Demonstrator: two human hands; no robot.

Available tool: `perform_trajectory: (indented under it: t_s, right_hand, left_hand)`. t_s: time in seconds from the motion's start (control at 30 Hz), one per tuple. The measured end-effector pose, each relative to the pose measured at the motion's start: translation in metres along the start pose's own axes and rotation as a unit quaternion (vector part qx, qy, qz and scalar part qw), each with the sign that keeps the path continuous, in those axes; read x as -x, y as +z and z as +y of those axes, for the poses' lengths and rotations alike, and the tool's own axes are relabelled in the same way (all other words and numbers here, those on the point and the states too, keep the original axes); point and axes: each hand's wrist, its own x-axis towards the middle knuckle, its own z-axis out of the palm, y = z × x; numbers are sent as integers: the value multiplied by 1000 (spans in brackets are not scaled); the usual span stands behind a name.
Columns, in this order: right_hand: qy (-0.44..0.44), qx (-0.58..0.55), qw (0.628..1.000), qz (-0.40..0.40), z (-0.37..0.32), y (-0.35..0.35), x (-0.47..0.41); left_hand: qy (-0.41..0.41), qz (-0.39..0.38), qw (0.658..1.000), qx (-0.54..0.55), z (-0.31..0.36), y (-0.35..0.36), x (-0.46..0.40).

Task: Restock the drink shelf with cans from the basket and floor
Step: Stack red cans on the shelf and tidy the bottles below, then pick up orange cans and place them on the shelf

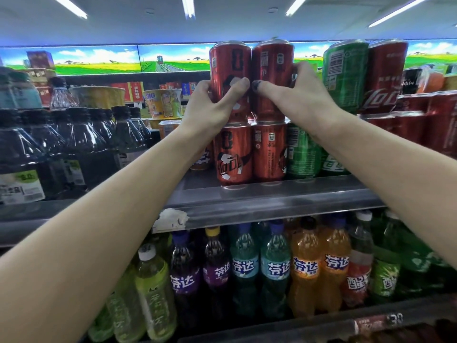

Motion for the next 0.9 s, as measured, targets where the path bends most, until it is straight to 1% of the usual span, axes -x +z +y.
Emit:
perform_trajectory:
  t_s: [0.2, 0.27, 0.43, 0.57, 0.63, 0.7, 0.77, 0.83, 0.9]
  right_hand:
    - [-9, 22, 1000, 7, -3, -2, 5]
    - [-30, 47, 998, 24, -2, -2, 9]
    - [-124, 74, 985, 92, -1, 2, 32]
    - [-215, 43, 961, 167, 4, 18, 62]
    - [-271, 11, 946, 177, 11, 31, 86]
    - [-305, -27, 941, 146, 22, 49, 118]
    - [-308, -65, 945, 86, 37, 67, 156]
    - [-274, -100, 956, 13, 54, 86, 198]
    - [-219, -125, 965, -71, 76, 106, 241]
  left_hand:
    - [-19, 25, 999, 8, 2, -6, 5]
    - [-25, 43, 999, -12, 6, -12, 11]
    - [16, 106, 993, -50, 11, -34, 39]
    - [53, 136, 987, -68, 9, -43, 82]
    - [71, 150, 984, -65, 4, -43, 108]
    - [82, 161, 981, -72, -4, -41, 138]
    - [71, 167, 981, -73, -16, -39, 172]
    - [37, 167, 981, -90, -36, -39, 213]
    - [-18, 174, 977, -124, -63, -43, 259]
